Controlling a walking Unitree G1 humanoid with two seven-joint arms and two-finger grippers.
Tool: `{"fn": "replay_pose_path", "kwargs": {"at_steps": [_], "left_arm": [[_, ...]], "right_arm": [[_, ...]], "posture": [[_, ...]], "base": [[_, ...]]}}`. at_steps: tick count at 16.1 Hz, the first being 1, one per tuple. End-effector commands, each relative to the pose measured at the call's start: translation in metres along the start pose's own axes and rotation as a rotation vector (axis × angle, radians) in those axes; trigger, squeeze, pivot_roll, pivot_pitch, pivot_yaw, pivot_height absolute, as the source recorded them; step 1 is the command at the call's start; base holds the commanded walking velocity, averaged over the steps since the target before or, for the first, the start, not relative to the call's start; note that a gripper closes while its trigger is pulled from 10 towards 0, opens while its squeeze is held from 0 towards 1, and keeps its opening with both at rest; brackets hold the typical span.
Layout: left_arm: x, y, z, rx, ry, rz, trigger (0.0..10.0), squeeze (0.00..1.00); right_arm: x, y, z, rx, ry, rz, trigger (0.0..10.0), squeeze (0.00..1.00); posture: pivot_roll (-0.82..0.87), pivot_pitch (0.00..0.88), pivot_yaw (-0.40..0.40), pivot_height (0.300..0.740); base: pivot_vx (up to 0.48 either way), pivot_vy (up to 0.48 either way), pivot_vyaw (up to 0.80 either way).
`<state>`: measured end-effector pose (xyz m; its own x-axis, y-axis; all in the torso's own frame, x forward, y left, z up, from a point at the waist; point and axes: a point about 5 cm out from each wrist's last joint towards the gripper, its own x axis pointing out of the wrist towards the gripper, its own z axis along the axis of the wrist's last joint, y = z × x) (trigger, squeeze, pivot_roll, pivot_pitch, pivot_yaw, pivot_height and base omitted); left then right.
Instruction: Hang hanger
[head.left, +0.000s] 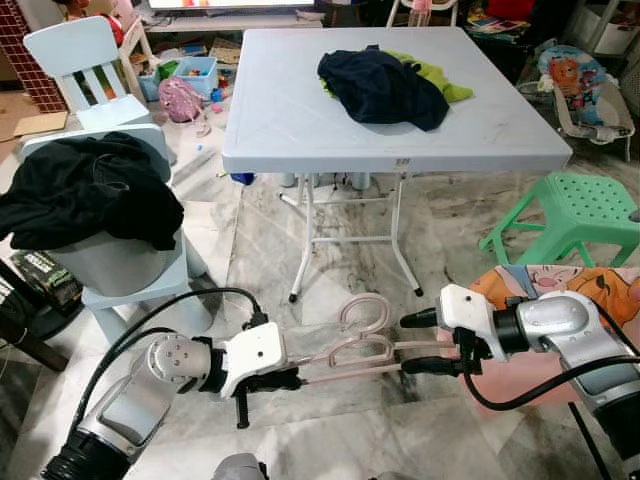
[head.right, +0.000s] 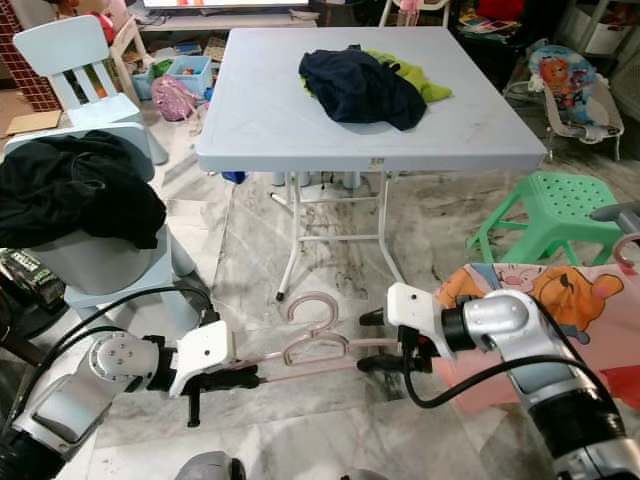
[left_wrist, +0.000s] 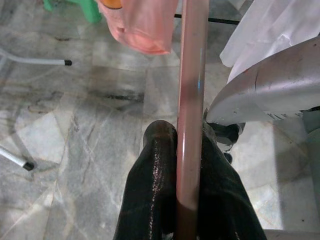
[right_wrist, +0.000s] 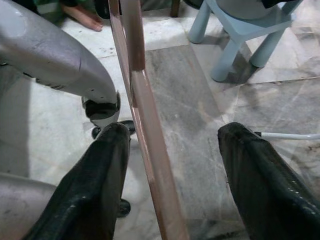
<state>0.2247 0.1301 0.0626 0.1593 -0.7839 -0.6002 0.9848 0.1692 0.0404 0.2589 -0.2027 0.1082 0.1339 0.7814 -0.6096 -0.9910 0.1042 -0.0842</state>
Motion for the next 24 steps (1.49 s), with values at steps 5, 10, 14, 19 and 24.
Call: {"fn": "replay_pose_path", "kwargs": {"at_steps": [5,10,14,19,24], "left_arm": [[0.003,-0.001,0.001,0.028,0.005,-0.009,10.0,0.00],[0.005,-0.003,0.001,0.034,0.008,-0.019,10.0,0.00],[0.005,-0.004,-0.001,0.037,0.018,-0.030,10.0,0.00],[0.006,-0.004,-0.002,0.042,0.030,-0.030,10.0,0.00],[0.007,0.000,-0.002,0.033,0.018,0.013,10.0,0.75]], "right_arm": [[-0.008,-0.001,-0.005,-0.038,0.114,0.062,0.0,0.00],[-0.016,-0.004,-0.008,-0.088,0.209,0.079,0.0,0.00],[-0.018,-0.006,-0.005,-0.110,0.233,0.091,0.0,0.00],[-0.022,-0.005,-0.005,-0.121,0.261,0.112,0.0,0.00],[-0.021,-0.004,-0.008,-0.111,0.268,0.113,0.0,0.00]], "posture": [[0.00,0.000,0.004,0.740],[0.00,0.000,0.004,0.740],[0.00,0.000,0.006,0.740],[-0.01,0.000,0.008,0.740],[-0.01,0.000,0.008,0.740]], "base": [[0.000,0.000,0.00],[0.000,0.000,0.00],[0.000,0.000,0.00],[0.000,0.000,0.00],[0.000,0.000,0.00]]}}
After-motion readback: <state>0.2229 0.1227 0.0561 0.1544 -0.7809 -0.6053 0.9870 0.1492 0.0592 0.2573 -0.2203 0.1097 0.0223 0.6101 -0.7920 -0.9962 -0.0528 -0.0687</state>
